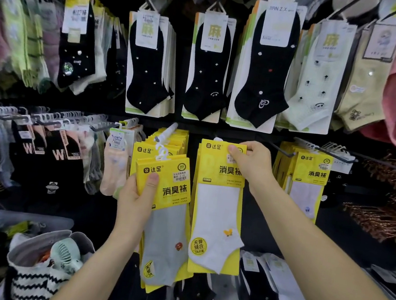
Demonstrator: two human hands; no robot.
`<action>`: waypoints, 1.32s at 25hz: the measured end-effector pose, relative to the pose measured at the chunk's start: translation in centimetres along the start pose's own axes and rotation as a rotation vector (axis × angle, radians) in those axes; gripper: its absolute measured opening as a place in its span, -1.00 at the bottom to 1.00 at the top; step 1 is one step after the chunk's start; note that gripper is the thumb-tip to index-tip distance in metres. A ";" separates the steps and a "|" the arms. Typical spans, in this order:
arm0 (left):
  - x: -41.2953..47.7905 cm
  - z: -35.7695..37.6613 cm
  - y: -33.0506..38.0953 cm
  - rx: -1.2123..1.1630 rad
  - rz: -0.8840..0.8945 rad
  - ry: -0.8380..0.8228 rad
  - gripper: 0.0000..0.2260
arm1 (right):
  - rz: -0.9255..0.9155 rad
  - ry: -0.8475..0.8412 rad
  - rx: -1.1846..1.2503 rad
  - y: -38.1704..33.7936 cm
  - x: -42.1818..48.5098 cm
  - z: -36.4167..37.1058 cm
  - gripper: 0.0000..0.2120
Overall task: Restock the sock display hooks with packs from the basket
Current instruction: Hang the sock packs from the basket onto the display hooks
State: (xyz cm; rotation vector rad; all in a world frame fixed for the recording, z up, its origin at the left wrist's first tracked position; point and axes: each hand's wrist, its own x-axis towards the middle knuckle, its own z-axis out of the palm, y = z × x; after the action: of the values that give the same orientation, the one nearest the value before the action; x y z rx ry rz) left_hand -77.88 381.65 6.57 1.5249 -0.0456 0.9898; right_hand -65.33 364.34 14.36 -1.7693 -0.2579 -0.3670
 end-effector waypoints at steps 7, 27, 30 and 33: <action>-0.3 0.1 -0.9 -0.052 -0.110 0.010 -0.83 | 0.018 -0.023 -0.064 0.1 -0.6 -0.3 -0.87; -0.6 0.0 -0.7 -0.073 -0.157 -0.014 -0.90 | 0.034 -0.043 -0.078 -0.6 -0.5 -0.6 -0.70; -0.5 -0.1 -0.8 -0.057 -0.168 -0.004 -0.84 | 0.075 -0.066 -0.041 -0.9 -0.5 -0.3 -0.75; -0.5 -0.3 -0.9 -0.048 -0.164 -0.006 -0.78 | 0.106 -0.089 0.013 -0.5 -0.5 -0.5 -0.89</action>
State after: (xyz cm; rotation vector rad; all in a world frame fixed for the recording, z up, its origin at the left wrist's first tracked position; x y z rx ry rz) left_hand -77.94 381.87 5.52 1.4627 0.0506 0.8474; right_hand -66.06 364.02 14.75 -1.7812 -0.2280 -0.2108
